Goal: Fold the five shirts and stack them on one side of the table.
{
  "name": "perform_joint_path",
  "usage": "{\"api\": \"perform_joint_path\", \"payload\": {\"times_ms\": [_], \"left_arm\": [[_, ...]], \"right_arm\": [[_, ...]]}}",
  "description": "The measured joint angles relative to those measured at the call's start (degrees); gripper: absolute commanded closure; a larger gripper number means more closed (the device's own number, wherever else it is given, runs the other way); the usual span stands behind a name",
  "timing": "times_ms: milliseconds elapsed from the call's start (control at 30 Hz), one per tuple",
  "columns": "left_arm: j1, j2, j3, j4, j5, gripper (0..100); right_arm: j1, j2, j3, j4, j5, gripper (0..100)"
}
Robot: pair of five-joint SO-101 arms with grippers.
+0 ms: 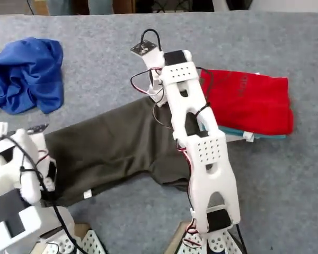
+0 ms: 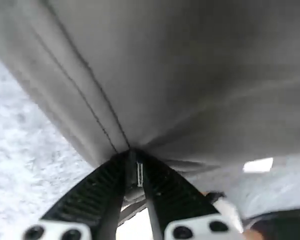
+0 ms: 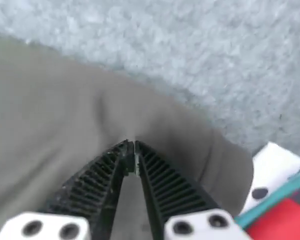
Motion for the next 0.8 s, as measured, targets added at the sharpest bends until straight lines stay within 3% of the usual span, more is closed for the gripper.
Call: {"api": "perform_joint_path", "payload": {"times_ms": [200, 367, 667, 800], "left_arm": [[-10.02, -0.09, 0.35, 2.02, -13.98, 97], [-13.63, -3.16, 0.26, 8.0, -22.24, 97], [-13.8, -21.54, -12.57, 19.16, -22.51, 97], [-8.62, -22.24, -19.16, 18.2, -12.48, 97]], "right_arm": [[0.0, 1.05, -0.35, -1.85, 0.0, 98.4], [0.0, 1.05, -0.35, -3.43, 0.0, 98.4], [0.09, 1.05, -2.55, -1.85, 0.0, 98.4], [-0.44, 0.97, -8.18, 1.76, 0.0, 98.4]]}}
